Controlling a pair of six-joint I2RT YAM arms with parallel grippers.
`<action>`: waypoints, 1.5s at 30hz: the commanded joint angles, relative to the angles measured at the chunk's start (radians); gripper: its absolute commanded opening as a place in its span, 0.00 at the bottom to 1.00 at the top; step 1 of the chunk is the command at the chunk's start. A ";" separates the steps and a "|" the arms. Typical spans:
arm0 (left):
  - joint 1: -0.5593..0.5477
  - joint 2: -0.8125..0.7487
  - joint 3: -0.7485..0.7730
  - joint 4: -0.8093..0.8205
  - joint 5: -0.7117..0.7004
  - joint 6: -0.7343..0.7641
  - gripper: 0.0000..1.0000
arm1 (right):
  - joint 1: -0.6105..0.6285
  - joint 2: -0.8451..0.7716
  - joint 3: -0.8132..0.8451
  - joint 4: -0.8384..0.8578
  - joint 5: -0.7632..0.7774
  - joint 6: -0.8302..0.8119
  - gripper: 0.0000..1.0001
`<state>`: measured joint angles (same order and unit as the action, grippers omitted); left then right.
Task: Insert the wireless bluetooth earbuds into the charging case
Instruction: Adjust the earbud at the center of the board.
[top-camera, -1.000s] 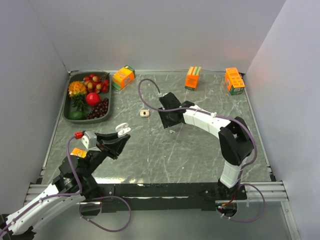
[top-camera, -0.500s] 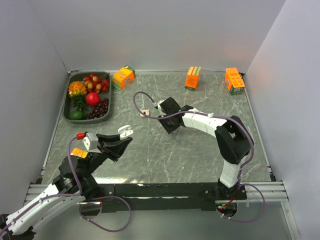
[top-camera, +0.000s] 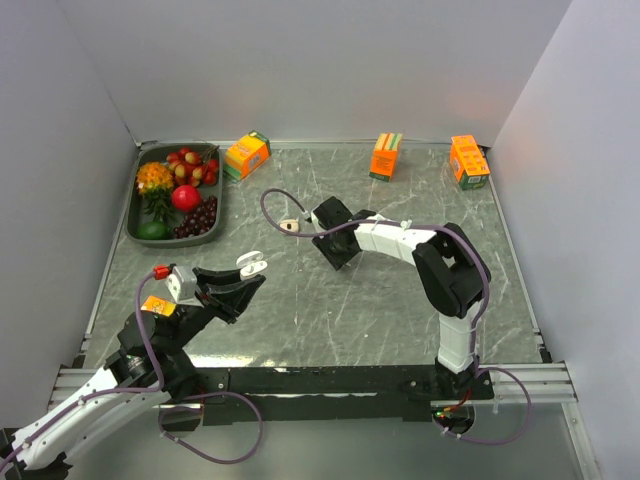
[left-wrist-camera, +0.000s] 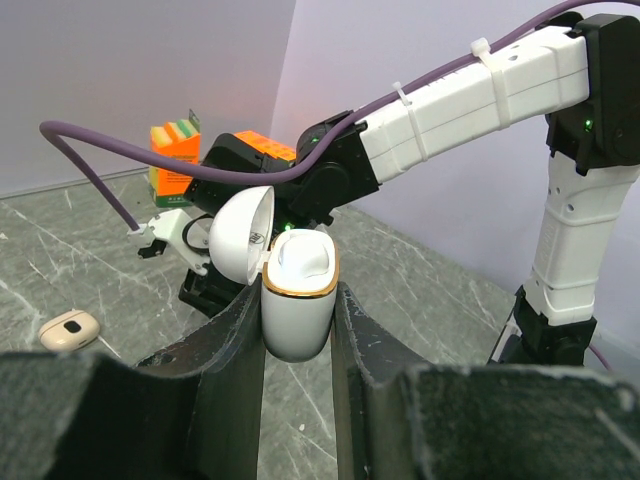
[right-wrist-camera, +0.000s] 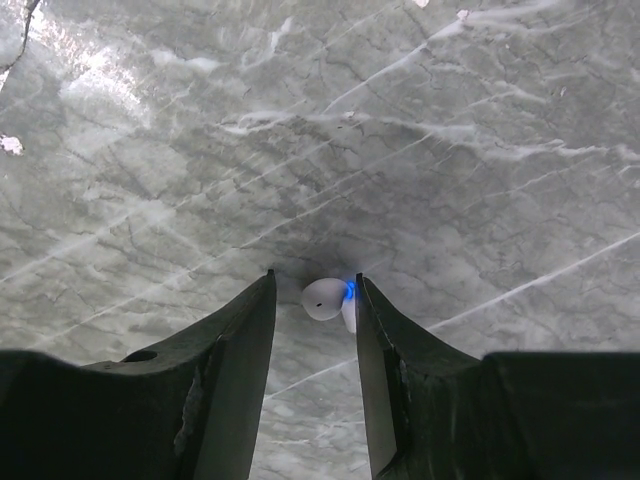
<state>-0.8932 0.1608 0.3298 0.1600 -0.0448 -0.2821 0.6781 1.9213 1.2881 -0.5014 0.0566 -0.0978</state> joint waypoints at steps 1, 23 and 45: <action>0.000 -0.003 0.020 0.046 0.016 0.003 0.01 | 0.001 0.015 0.022 -0.008 0.015 0.012 0.44; 0.000 -0.001 0.026 0.030 -0.001 -0.015 0.01 | -0.063 0.001 -0.004 -0.074 -0.038 0.483 0.13; 0.000 0.003 0.021 0.039 -0.018 -0.019 0.01 | -0.084 -0.048 -0.038 -0.104 0.066 0.781 0.52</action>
<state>-0.8932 0.1608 0.3298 0.1532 -0.0513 -0.2863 0.5831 1.9003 1.2457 -0.4927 -0.0113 0.7136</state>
